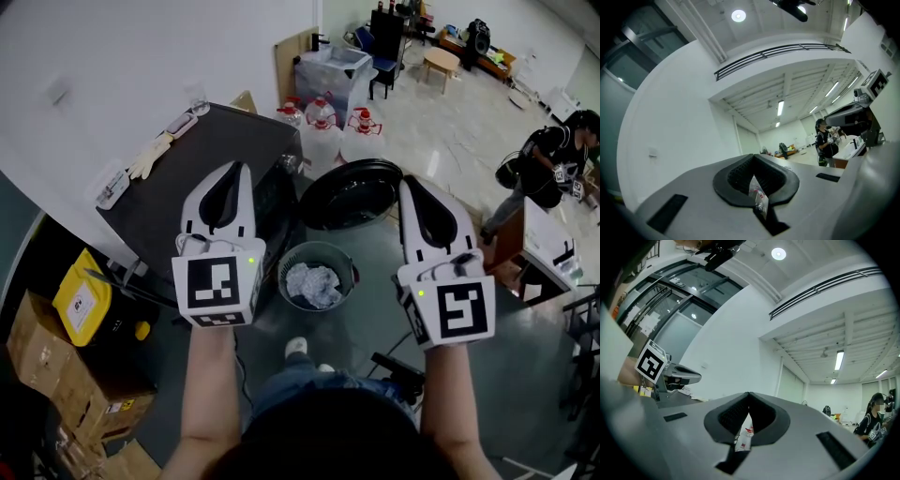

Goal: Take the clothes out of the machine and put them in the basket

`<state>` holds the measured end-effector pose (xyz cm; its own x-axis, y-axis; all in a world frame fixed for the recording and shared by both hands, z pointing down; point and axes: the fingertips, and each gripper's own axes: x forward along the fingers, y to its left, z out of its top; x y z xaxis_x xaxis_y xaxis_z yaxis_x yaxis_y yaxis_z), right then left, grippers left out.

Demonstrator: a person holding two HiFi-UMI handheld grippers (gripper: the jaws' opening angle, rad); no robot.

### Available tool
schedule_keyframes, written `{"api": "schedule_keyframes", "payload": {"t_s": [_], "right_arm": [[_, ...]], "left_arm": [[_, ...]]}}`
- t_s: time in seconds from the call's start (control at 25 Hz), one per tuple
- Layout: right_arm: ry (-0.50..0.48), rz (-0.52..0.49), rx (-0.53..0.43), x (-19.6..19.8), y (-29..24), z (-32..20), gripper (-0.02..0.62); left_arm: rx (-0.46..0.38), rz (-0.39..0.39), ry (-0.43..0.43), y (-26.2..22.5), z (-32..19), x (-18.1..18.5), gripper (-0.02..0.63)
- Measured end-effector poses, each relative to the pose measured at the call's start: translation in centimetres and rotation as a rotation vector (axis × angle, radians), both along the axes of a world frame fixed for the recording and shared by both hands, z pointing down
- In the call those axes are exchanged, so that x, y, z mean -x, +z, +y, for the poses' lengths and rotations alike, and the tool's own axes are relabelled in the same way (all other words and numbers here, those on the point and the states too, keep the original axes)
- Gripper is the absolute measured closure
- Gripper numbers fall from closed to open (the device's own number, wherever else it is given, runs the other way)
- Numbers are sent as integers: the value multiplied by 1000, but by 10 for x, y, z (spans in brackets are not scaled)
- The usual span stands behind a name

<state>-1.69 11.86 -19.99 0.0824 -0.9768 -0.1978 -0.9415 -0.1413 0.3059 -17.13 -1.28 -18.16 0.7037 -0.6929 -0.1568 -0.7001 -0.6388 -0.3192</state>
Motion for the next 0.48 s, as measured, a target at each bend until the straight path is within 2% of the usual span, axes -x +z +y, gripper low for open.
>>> {"api": "schedule_keyframes", "payload": {"t_s": [0.28,0.48], "right_arm": [[79,-27,67,-21,4,-7,594],[66,3,68,-26,4,-16,594]], "left_arm": [[12,-23,-23,-1,-13,-2,611],[7,-25,-11,-5,-22,-3,611]]}}
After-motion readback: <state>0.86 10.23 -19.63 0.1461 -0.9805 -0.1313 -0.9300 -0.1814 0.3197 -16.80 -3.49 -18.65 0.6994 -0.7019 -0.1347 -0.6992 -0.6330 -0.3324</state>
